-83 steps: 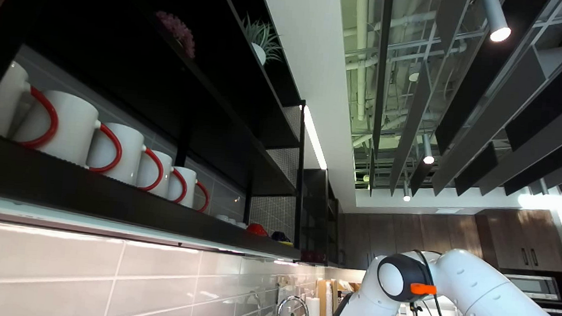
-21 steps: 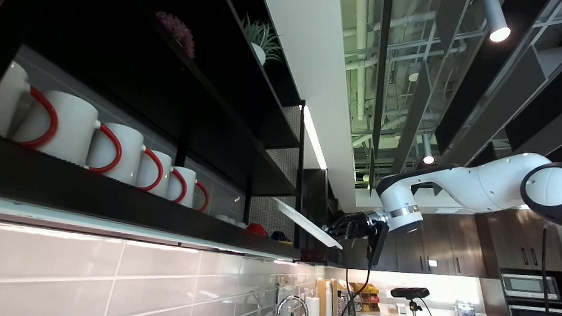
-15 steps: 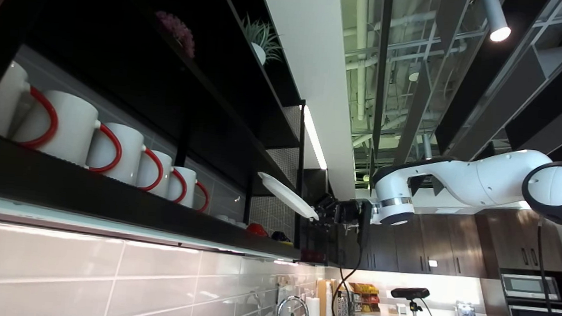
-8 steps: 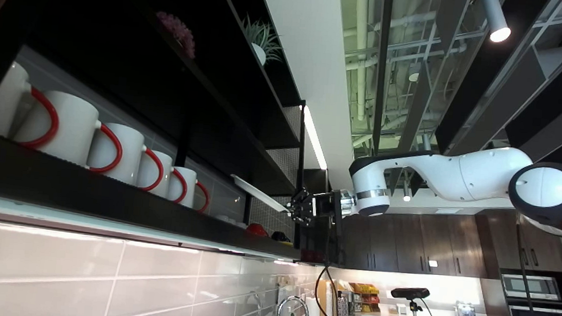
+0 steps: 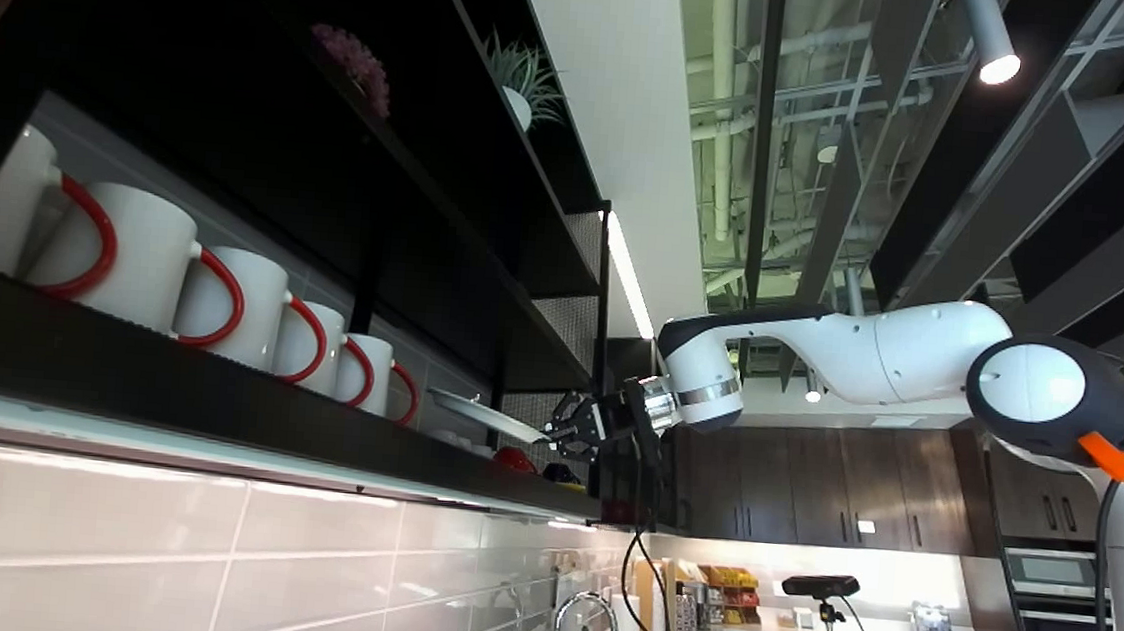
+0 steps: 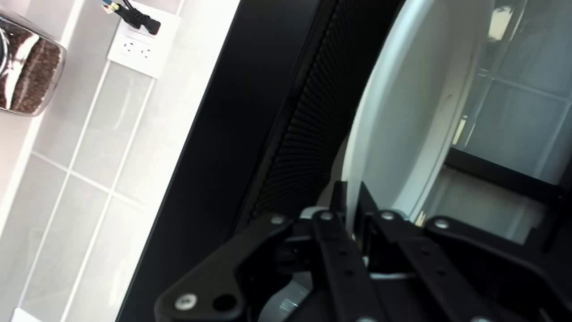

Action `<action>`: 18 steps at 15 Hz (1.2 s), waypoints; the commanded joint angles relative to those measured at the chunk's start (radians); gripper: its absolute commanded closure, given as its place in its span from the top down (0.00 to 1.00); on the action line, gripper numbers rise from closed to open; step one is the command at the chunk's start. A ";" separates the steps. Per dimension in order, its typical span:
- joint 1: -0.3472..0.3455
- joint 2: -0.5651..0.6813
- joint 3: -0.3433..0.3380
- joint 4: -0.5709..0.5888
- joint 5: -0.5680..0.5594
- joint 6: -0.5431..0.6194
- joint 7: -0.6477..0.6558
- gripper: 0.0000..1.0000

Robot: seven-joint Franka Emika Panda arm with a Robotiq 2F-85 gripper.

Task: Put the plates on the shelf on the counter, then pick up one plate and put it on the shelf

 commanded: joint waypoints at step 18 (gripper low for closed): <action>0.070 0.146 0.028 0.191 -0.231 -0.048 0.294 0.38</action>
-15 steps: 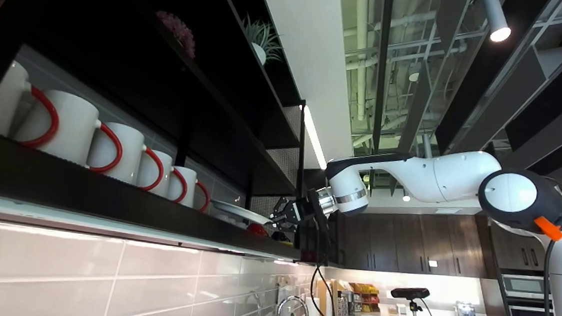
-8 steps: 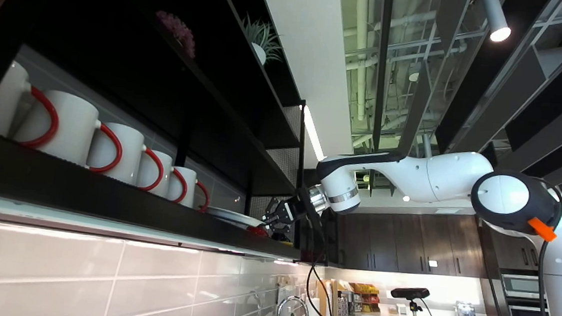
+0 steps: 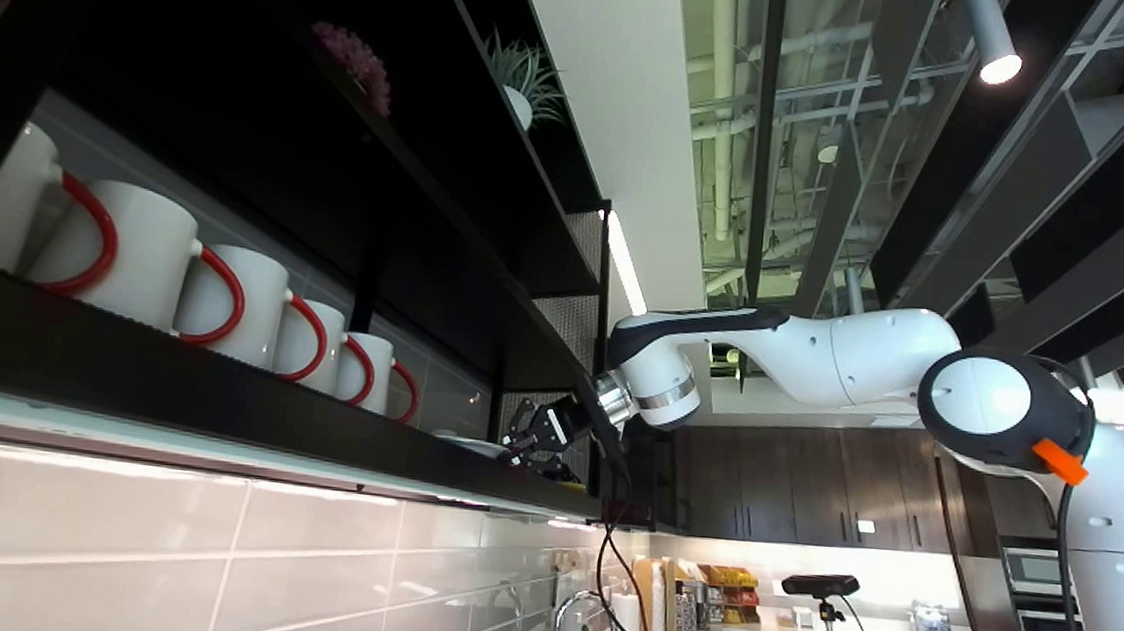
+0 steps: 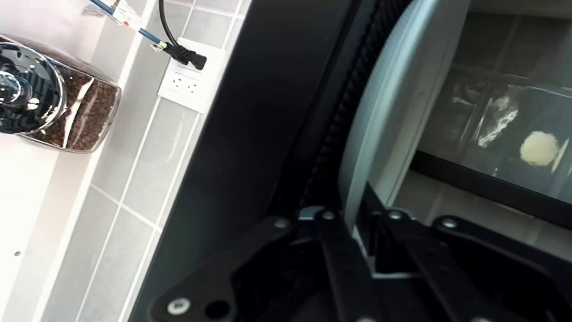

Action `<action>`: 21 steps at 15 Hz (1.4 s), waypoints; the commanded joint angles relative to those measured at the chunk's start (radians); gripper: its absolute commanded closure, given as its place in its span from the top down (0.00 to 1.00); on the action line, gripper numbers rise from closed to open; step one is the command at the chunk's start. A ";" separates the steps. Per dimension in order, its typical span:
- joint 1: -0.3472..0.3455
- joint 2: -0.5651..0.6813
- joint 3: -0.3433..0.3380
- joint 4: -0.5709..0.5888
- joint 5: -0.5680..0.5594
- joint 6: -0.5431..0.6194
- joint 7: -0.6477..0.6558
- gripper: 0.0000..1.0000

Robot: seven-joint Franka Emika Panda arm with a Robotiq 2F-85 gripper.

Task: Put the plates on the shelf on the counter, then pick up one plate and put it on the shelf

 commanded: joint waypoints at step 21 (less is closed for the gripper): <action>-0.034 -0.277 -0.161 -0.070 -0.295 -0.614 -0.579 1.00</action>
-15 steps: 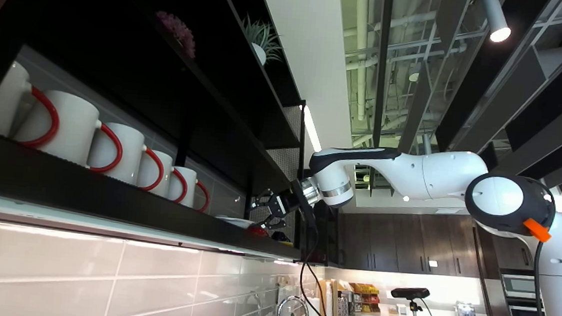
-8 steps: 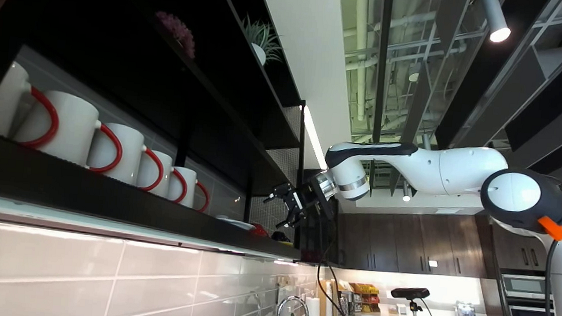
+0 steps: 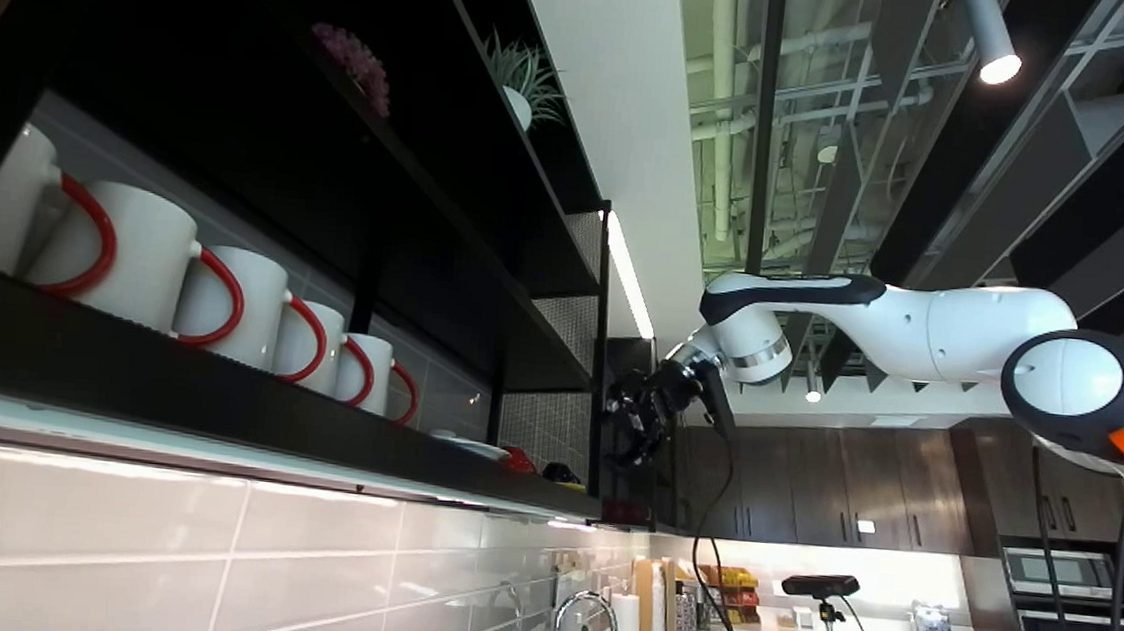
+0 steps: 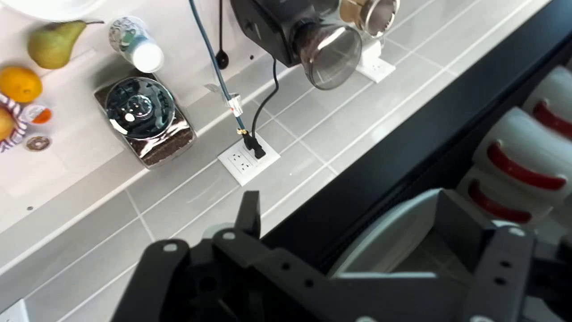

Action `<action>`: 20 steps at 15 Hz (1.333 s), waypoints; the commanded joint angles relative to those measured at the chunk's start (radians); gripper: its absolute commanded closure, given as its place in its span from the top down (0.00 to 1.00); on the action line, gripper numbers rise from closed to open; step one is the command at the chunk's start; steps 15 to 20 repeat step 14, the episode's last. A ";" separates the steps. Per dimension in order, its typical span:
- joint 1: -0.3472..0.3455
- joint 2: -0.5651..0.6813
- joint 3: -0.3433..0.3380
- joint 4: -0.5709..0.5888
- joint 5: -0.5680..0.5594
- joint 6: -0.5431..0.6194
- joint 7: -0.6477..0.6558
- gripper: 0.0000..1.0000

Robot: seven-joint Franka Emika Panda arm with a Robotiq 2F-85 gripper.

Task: Put the plates on the shelf on the counter, then pick up one plate and put it on the shelf

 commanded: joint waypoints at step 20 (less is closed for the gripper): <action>0.029 -0.111 -0.048 -0.190 -0.166 0.175 -0.456 1.00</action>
